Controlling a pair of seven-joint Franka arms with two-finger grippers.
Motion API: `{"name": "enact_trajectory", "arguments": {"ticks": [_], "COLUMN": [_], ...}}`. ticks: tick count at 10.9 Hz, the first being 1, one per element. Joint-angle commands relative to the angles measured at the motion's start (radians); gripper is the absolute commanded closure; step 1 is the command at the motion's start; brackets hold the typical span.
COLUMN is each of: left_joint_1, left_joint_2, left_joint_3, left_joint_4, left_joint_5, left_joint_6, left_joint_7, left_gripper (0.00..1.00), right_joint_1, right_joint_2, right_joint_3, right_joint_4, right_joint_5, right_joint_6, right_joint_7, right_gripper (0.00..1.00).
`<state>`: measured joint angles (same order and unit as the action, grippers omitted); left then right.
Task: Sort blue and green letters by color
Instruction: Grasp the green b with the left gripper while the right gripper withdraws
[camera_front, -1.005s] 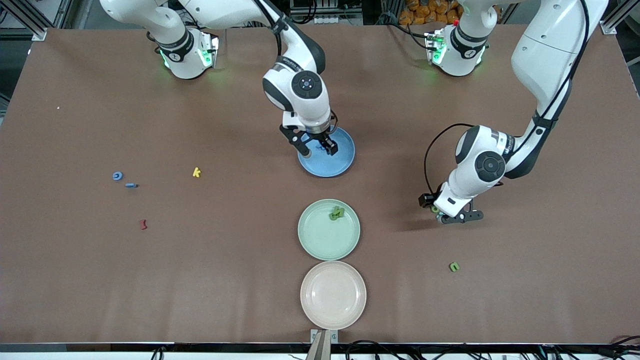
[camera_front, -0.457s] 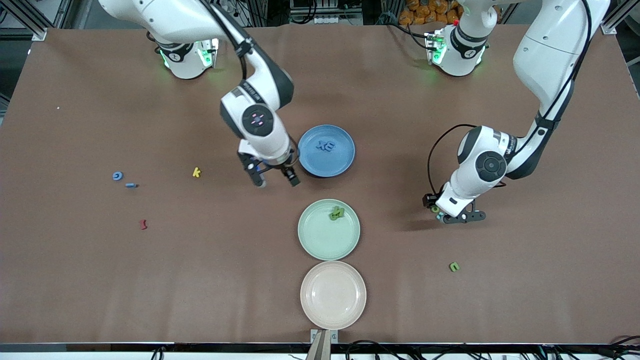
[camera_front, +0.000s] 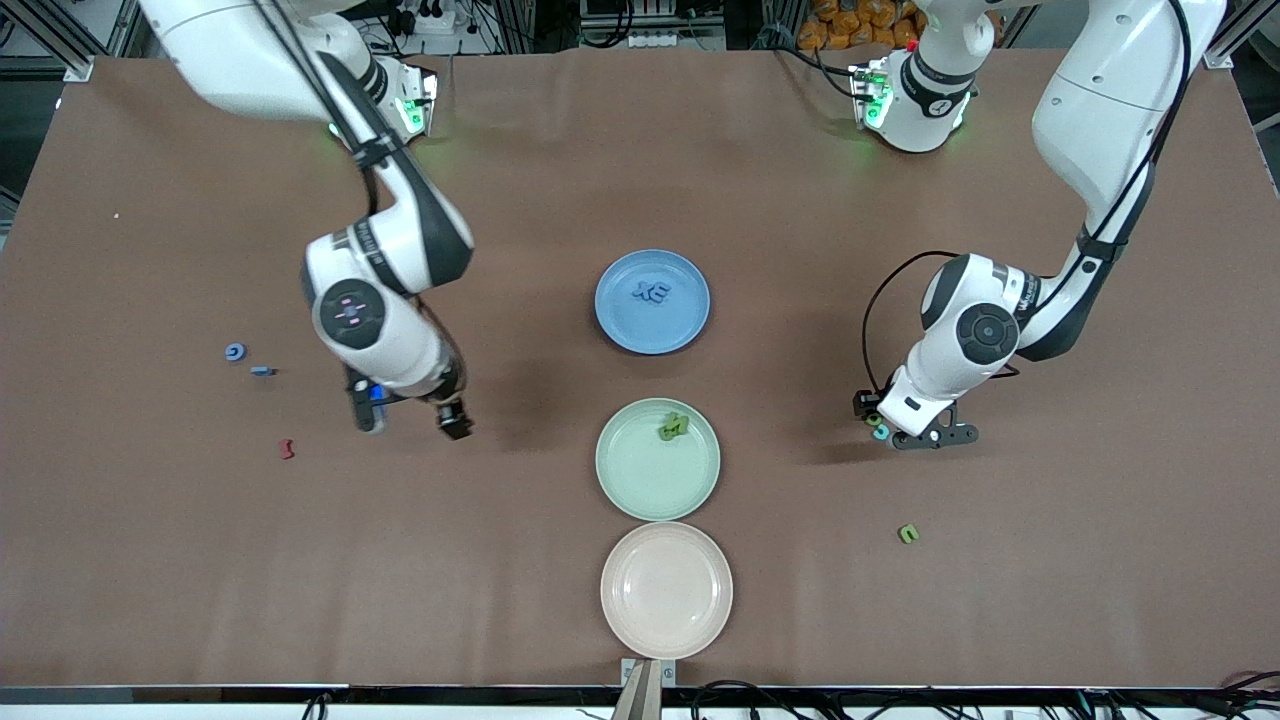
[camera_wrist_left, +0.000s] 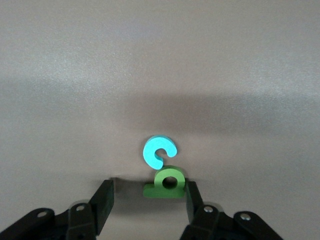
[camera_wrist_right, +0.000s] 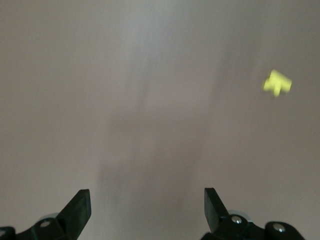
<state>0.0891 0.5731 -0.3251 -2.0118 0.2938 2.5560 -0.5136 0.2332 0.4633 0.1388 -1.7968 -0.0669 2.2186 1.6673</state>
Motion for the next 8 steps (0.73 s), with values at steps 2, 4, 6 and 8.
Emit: {"name": "enact_trajectory", "arguments": {"ticks": [2, 4, 6, 8], "left_joint_1": [0.003, 0.004, 0.003, 0.001], "left_joint_2": [0.021, 0.025, 0.025, 0.024], "left_joint_3": [-0.006, -0.006, -0.005, -0.006], "left_joint_4": [0.018, 0.024, 0.028, 0.03], "left_joint_5": [0.033, 0.033, 0.034, 0.036], "left_joint_6": [0.012, 0.012, 0.012, 0.012], "left_joint_7": [-0.013, -0.013, -0.011, -0.008], "left_gripper": [0.4, 0.54, 0.7, 0.86], "right_joint_1": [-0.191, -0.257, -0.319, -0.389], "right_joint_2": [-0.048, -0.069, -0.138, -0.214], "right_joint_3": [-0.014, -0.031, -0.033, -0.033], "right_joint_4": [-0.075, -0.102, -0.233, -0.398], "right_joint_5": [-0.151, -0.198, -0.237, -0.255], "right_joint_6": [0.007, 0.027, 0.135, 0.278], "right_joint_7": [0.015, 0.0, -0.015, -0.082], "right_gripper": [0.0, 0.0, 0.0, 0.0]}}
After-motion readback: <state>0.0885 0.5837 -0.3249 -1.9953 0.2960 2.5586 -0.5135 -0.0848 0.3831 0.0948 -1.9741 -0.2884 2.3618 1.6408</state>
